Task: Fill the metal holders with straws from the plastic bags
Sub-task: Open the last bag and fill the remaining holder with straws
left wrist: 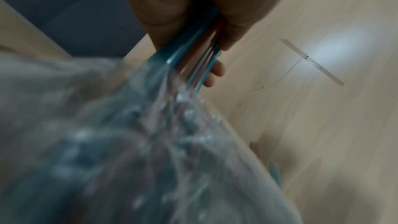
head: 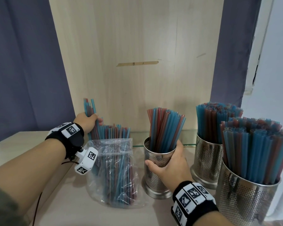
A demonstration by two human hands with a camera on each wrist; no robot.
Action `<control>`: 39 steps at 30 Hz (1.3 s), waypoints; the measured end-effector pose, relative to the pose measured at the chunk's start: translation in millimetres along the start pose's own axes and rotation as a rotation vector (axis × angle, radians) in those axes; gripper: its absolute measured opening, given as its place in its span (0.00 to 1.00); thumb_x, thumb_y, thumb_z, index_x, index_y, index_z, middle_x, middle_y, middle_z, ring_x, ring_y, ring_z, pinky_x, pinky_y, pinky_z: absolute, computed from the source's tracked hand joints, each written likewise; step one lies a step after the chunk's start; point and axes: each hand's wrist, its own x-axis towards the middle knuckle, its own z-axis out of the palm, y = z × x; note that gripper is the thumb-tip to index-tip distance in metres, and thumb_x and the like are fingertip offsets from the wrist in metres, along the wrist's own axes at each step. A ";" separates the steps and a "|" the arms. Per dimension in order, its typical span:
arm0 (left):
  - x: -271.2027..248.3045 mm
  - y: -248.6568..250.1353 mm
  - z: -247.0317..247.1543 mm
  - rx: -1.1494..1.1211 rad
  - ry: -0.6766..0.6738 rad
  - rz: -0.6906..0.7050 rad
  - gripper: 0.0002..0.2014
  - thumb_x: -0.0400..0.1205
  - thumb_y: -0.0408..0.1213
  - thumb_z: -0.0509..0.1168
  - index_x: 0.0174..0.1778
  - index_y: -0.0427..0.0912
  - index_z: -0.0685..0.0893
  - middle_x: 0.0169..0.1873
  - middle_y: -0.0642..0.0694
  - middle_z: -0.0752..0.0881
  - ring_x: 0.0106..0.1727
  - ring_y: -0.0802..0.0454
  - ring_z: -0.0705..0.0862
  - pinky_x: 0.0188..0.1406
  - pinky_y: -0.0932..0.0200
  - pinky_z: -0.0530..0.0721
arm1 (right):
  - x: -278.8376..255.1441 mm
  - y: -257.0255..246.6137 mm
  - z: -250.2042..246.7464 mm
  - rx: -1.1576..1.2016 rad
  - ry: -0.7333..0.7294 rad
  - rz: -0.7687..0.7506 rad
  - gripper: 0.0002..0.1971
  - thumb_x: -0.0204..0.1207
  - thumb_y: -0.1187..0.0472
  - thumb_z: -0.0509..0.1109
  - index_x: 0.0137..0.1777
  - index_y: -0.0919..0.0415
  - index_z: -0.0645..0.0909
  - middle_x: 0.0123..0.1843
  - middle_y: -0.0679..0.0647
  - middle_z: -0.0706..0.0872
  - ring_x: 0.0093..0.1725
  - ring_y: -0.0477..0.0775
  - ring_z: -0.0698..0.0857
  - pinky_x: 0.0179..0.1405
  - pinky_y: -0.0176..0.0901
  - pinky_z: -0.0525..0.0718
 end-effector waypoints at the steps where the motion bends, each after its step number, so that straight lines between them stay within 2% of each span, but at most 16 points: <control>1: 1.8 3.0 -1.3 -0.028 0.027 0.010 0.16 0.88 0.40 0.60 0.37 0.40 0.86 0.43 0.39 0.91 0.48 0.45 0.89 0.61 0.46 0.85 | 0.1 -0.2 0.1 -0.001 0.000 0.001 0.52 0.52 0.38 0.86 0.72 0.37 0.58 0.64 0.35 0.77 0.65 0.40 0.78 0.70 0.42 0.79; 4: 4.9 17.0 -6.4 -0.091 0.121 0.104 0.15 0.89 0.39 0.59 0.41 0.36 0.83 0.38 0.43 0.89 0.32 0.59 0.88 0.48 0.52 0.87 | 0.3 0.2 0.3 -0.005 -0.001 0.006 0.53 0.52 0.37 0.86 0.74 0.41 0.59 0.65 0.37 0.78 0.66 0.41 0.78 0.71 0.42 0.79; 5: 4.0 23.4 -9.1 -0.089 0.154 0.150 0.15 0.89 0.39 0.58 0.40 0.37 0.83 0.34 0.45 0.88 0.30 0.58 0.86 0.45 0.53 0.86 | 0.6 0.5 0.3 -0.002 -0.001 0.005 0.53 0.52 0.37 0.86 0.74 0.41 0.59 0.65 0.37 0.78 0.66 0.41 0.78 0.71 0.42 0.79; 7: 2.5 34.2 -16.2 -0.092 0.221 0.248 0.16 0.88 0.40 0.58 0.35 0.40 0.81 0.30 0.49 0.86 0.32 0.50 0.83 0.46 0.51 0.83 | 0.9 1.5 0.0 0.001 0.003 0.000 0.52 0.51 0.36 0.86 0.74 0.41 0.61 0.65 0.37 0.78 0.66 0.41 0.79 0.71 0.43 0.79; 9: -0.3 43.4 -25.2 -0.152 0.286 0.319 0.14 0.87 0.41 0.58 0.36 0.43 0.79 0.29 0.49 0.85 0.32 0.48 0.81 0.45 0.49 0.83 | 0.9 1.2 -0.2 0.001 0.004 -0.005 0.52 0.51 0.36 0.86 0.74 0.41 0.61 0.65 0.36 0.78 0.66 0.41 0.79 0.71 0.43 0.79; 12: -8.9 60.4 -38.0 -0.292 0.385 0.420 0.10 0.85 0.44 0.58 0.38 0.49 0.75 0.28 0.51 0.83 0.30 0.51 0.82 0.45 0.46 0.85 | 0.5 -0.5 -0.6 0.000 -0.006 0.000 0.52 0.52 0.37 0.86 0.74 0.41 0.60 0.64 0.36 0.77 0.65 0.41 0.78 0.71 0.42 0.78; 14: -19.9 78.5 -46.2 -0.372 0.444 0.494 0.08 0.84 0.45 0.58 0.39 0.51 0.73 0.27 0.53 0.82 0.29 0.54 0.82 0.43 0.48 0.85 | 0.1 -1.0 -0.6 -0.008 -0.008 0.000 0.53 0.52 0.37 0.86 0.74 0.41 0.59 0.63 0.36 0.77 0.64 0.40 0.77 0.70 0.41 0.78; 17: -40.0 113.9 -57.0 -0.578 0.488 0.589 0.07 0.86 0.39 0.58 0.41 0.47 0.71 0.26 0.54 0.79 0.26 0.58 0.80 0.35 0.55 0.83 | 0.0 -1.2 0.0 -0.017 -0.006 0.001 0.53 0.53 0.37 0.86 0.74 0.41 0.58 0.64 0.36 0.76 0.65 0.42 0.78 0.70 0.43 0.79; 19: -54.4 137.0 -61.5 -0.732 0.453 0.620 0.08 0.86 0.36 0.58 0.41 0.45 0.70 0.24 0.54 0.78 0.25 0.56 0.79 0.33 0.55 0.82 | -0.3 -1.0 0.4 -0.022 -0.003 0.007 0.53 0.53 0.38 0.86 0.74 0.43 0.59 0.65 0.38 0.77 0.67 0.44 0.78 0.71 0.45 0.79; 23: -83.4 165.3 -49.0 -1.011 0.213 0.576 0.10 0.88 0.38 0.61 0.41 0.42 0.72 0.24 0.51 0.77 0.25 0.54 0.77 0.34 0.55 0.80 | -0.3 -2.7 0.4 -0.015 -0.001 0.013 0.53 0.52 0.37 0.86 0.75 0.44 0.60 0.67 0.41 0.78 0.68 0.45 0.78 0.72 0.46 0.79; 27: -105.5 169.2 -10.0 -0.988 0.065 0.465 0.17 0.86 0.44 0.64 0.33 0.44 0.72 0.21 0.53 0.75 0.23 0.56 0.75 0.34 0.55 0.79 | -1.7 -4.3 -1.2 -0.005 -0.007 0.027 0.54 0.53 0.39 0.86 0.77 0.45 0.60 0.66 0.40 0.78 0.66 0.43 0.78 0.71 0.42 0.77; 32: -106.6 148.5 41.8 -0.850 0.135 0.383 0.19 0.84 0.47 0.67 0.30 0.45 0.74 0.17 0.55 0.76 0.21 0.56 0.75 0.34 0.55 0.80 | -1.1 -2.7 -0.4 -0.027 -0.012 0.035 0.54 0.54 0.37 0.85 0.77 0.45 0.59 0.69 0.42 0.78 0.70 0.46 0.77 0.72 0.44 0.77; 34: -104.4 136.3 58.2 -0.791 0.166 0.356 0.18 0.83 0.48 0.68 0.30 0.44 0.75 0.17 0.54 0.78 0.21 0.56 0.77 0.32 0.57 0.80 | -0.5 -1.2 1.0 -0.023 -0.016 0.040 0.54 0.53 0.36 0.84 0.77 0.44 0.58 0.69 0.42 0.78 0.70 0.46 0.78 0.72 0.44 0.78; 39: -106.7 104.7 86.9 -0.537 0.093 0.348 0.18 0.81 0.47 0.70 0.29 0.41 0.80 0.20 0.53 0.82 0.22 0.60 0.80 0.27 0.67 0.79 | -0.6 1.2 2.3 -0.004 -0.003 0.050 0.57 0.50 0.32 0.83 0.78 0.43 0.57 0.70 0.41 0.78 0.70 0.45 0.79 0.71 0.46 0.79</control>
